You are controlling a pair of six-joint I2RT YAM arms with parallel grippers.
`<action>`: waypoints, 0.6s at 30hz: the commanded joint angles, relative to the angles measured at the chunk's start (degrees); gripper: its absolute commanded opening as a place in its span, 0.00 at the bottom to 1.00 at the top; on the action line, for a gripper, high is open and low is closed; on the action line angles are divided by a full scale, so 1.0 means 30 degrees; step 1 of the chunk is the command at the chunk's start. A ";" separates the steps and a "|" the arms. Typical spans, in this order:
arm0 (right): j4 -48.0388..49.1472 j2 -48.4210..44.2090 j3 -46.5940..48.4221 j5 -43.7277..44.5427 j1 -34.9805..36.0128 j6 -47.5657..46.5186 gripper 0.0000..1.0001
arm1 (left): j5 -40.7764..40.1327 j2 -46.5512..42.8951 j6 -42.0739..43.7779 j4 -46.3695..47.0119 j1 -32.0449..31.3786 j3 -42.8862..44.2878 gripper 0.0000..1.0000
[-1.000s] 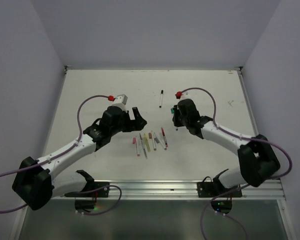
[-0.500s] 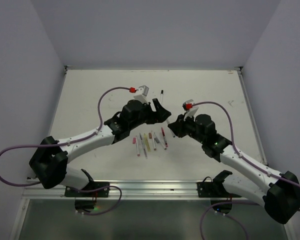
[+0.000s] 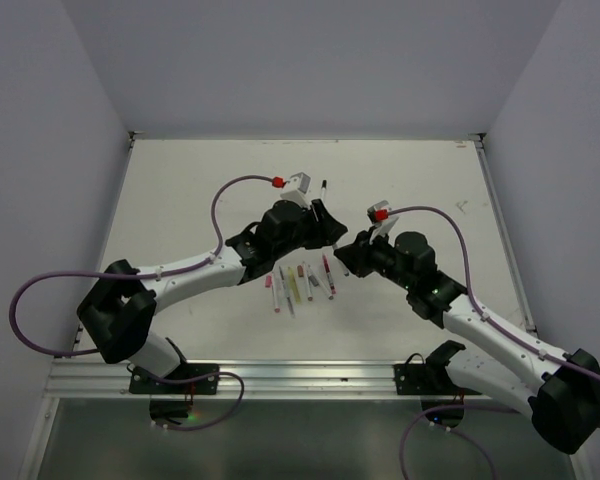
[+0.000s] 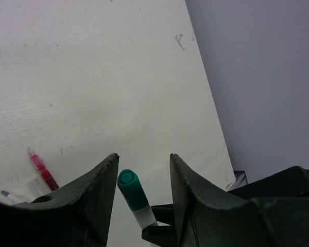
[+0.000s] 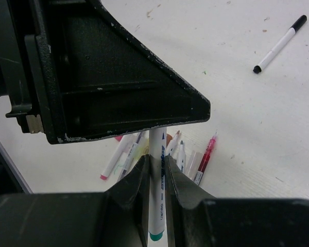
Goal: Open the pen caps
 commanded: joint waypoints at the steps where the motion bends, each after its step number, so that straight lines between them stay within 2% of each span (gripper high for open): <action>1: 0.1074 0.0040 -0.0074 -0.0370 0.0067 0.0052 0.00 | -0.1101 -0.0215 -0.0249 0.0595 -0.0031 0.0872 0.48; 6: 0.1162 0.0187 -0.0045 -0.0341 0.0038 -0.0036 0.00 | -0.1014 0.0018 -0.0279 0.0186 -0.0060 0.1165 0.41; 7: 0.1162 0.0187 -0.0074 -0.0312 0.0038 -0.0036 0.00 | -0.1043 0.0019 -0.0279 0.0126 -0.0060 0.1194 0.35; 12: 0.1191 0.0333 0.0013 -0.0078 0.0038 -0.0153 0.00 | -0.1043 0.0049 -0.0308 -0.0138 -0.0060 0.1136 0.17; 13: 0.1220 0.0333 0.0013 -0.0077 0.0038 -0.0124 0.00 | -0.0898 0.0020 -0.0308 -0.0167 -0.0089 0.1107 0.09; 15: 0.1220 0.0421 0.0013 -0.0077 0.0038 -0.0037 0.00 | -0.0809 -0.0010 -0.0308 -0.0196 -0.0060 0.1019 0.03; 18: 0.1512 0.0596 0.0013 -0.0282 0.0038 0.0226 0.23 | -0.0721 -0.0097 -0.0220 -0.0051 -0.0090 0.0756 0.00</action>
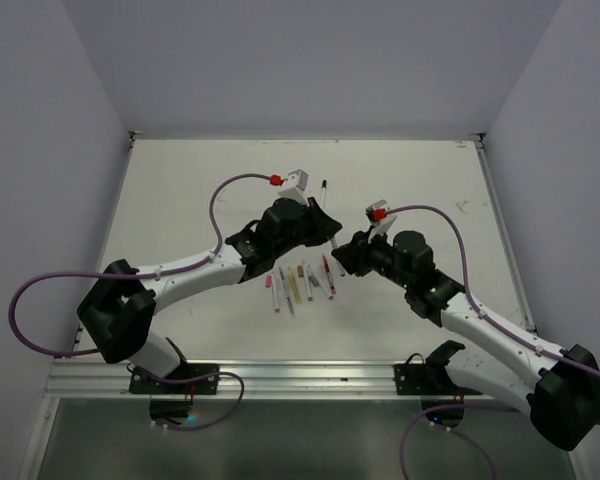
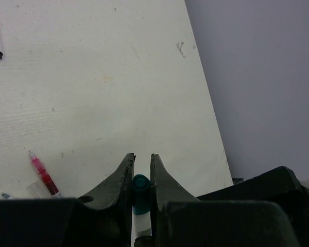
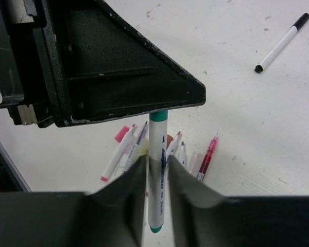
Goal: Open the pen caps
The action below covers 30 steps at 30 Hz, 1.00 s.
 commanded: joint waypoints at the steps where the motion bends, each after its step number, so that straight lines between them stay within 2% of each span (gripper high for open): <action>1: 0.1236 0.0450 0.0042 -0.0456 0.0038 0.0394 0.35 | 0.0022 -0.0156 0.0130 0.0415 -0.0061 0.0188 0.00; 3: 0.1499 0.0802 0.0217 -0.0691 0.0038 0.0542 0.43 | 0.0256 -0.0360 0.0189 0.0796 -0.0060 -0.0018 0.00; 6: 0.1647 0.1710 0.0569 -0.0869 0.0038 0.0602 0.44 | 0.0549 -0.0537 0.0305 0.1207 -0.0060 -0.0399 0.00; 8: 0.1735 0.2209 0.0833 -0.0898 0.0038 0.0601 0.41 | 0.0725 -0.0683 0.0422 0.1500 -0.0061 -0.0546 0.00; 9: 0.1648 0.2355 0.0950 -0.0985 0.0038 0.0543 0.37 | 0.0726 -0.0713 0.0452 0.1705 -0.0060 -0.0605 0.00; 10: 0.1531 0.2415 0.1154 -0.1102 0.0067 0.0369 0.25 | 0.0726 -0.0742 0.0452 0.1794 -0.0060 -0.0721 0.00; 11: 0.1240 0.2386 0.1185 -0.1190 0.0038 0.0309 0.19 | 0.0726 -0.0829 0.0539 0.1882 -0.0060 -0.0751 0.00; 12: 0.1150 0.2328 0.1098 -0.1220 0.0038 0.0250 0.06 | 0.0668 -0.0888 0.0627 0.1998 -0.0060 -0.0752 0.00; 13: 0.1033 0.2038 0.1010 -0.1249 0.0038 0.0105 0.01 | 0.0348 -0.0947 0.0773 0.2029 -0.0060 -0.0694 0.00; 17: 0.0127 0.1246 0.0542 -0.1249 0.0067 -0.0306 0.00 | -0.0650 -0.1298 0.0922 0.2204 0.0202 -0.0460 0.00; 24: -0.0842 -0.0043 -0.0628 -0.1367 0.0038 -0.0776 0.00 | -0.0417 -0.1474 0.0102 0.2293 0.3097 0.1002 0.00; 30: -0.0872 -0.0748 -0.1363 -0.1542 0.0038 -0.0746 0.00 | -0.2376 -0.1885 -0.0192 0.1273 0.4771 0.2904 0.00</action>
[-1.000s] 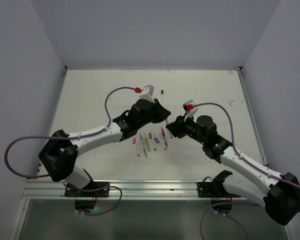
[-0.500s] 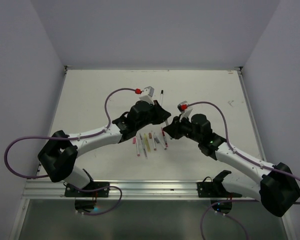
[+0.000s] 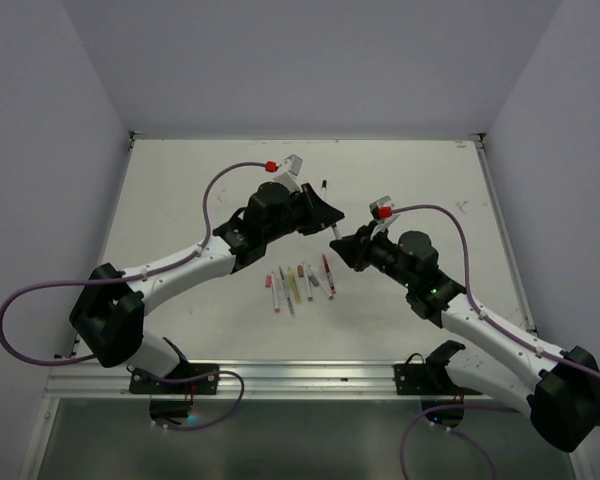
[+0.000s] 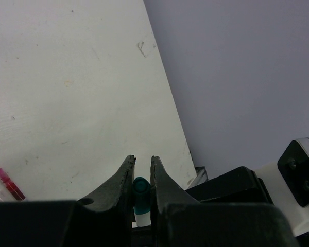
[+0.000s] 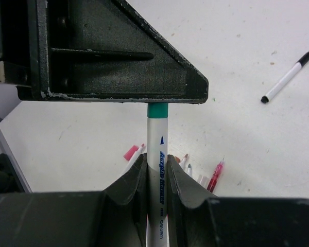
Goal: Open the pen caps
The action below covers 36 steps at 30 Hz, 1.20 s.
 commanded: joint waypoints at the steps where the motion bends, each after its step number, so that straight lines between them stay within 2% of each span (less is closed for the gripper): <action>1: -0.2803 -0.0814 -0.1188 -0.0850 0.0074 -0.0637 0.00 | -0.6130 -0.1091 0.0457 0.0664 0.3308 0.2508 0.00; 14: -0.2422 -0.1195 -0.1570 -0.1348 0.0104 -0.0754 0.00 | -0.6720 -0.0973 -0.1741 -0.0071 0.6412 0.3156 0.00; 18: -0.2685 -0.1342 -0.1541 -0.0882 0.0104 -0.0667 0.00 | -0.5321 -0.0681 -0.1189 -0.0276 0.6826 0.3331 0.00; 20: -0.3122 -0.1342 -0.1424 0.0550 0.0104 -0.0521 0.00 | -0.4119 -0.0213 -0.0748 -0.0596 0.6710 0.3361 0.00; 23: -0.4090 -0.1167 -0.1131 0.3098 0.0104 0.0065 0.00 | -0.2475 0.0665 0.0247 -0.2230 0.5893 0.3448 0.00; 27: -0.5669 -0.0144 -0.0341 0.6381 0.0016 0.1001 0.00 | -0.2442 0.1895 0.1771 -0.4897 0.3462 0.3536 0.00; 31: -0.5822 0.1086 -0.0017 0.7206 -0.0247 0.1646 0.00 | -0.2647 0.3621 0.1774 -0.6339 0.1175 0.3127 0.00; 32: -0.5705 0.1322 0.0041 0.7148 -0.0335 0.1735 0.00 | -0.2706 0.3945 0.1745 -0.6602 0.0417 0.2981 0.03; 36: -0.5675 0.3194 0.0568 0.7148 -0.0716 0.2233 0.00 | -0.2591 0.5528 0.1219 -0.7337 -0.0790 0.3009 0.03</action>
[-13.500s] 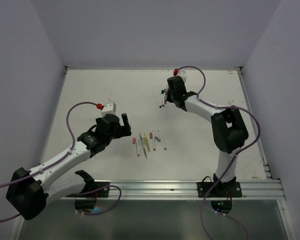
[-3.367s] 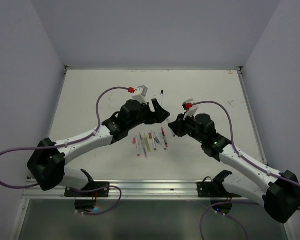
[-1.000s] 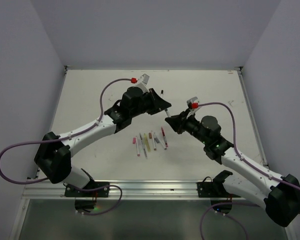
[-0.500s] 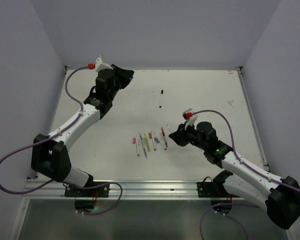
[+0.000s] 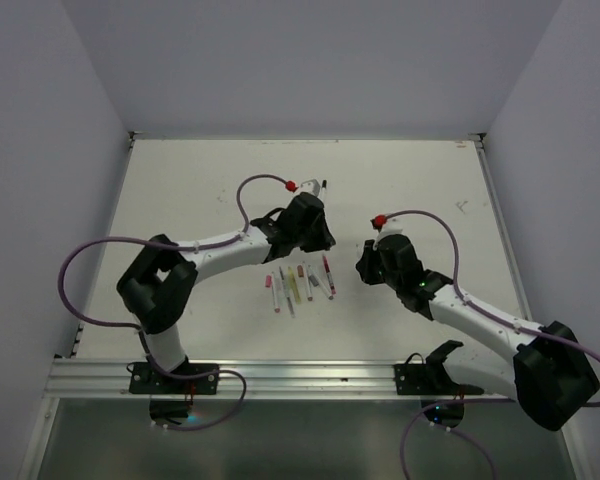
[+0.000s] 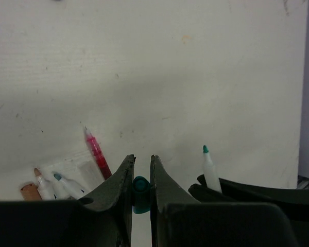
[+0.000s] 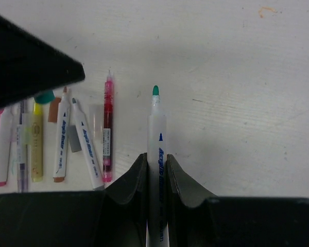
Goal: Open the pen caps
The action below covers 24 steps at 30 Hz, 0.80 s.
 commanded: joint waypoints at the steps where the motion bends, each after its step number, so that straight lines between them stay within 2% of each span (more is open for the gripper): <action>1: 0.0102 0.1412 0.1159 0.0810 -0.0301 0.0864 0.00 | 0.0106 0.0924 0.0008 -0.1195 -0.0579 0.0036 0.03; 10: 0.2122 0.4374 0.1335 -0.0770 -0.0536 0.0983 0.00 | -0.0450 0.2597 -0.0548 -0.1780 -0.1548 0.0740 0.06; 24: 0.4351 0.7069 0.1482 -0.2296 -0.0536 0.0631 0.00 | -0.1094 0.2803 -0.1515 -0.1517 -0.1812 0.0769 0.15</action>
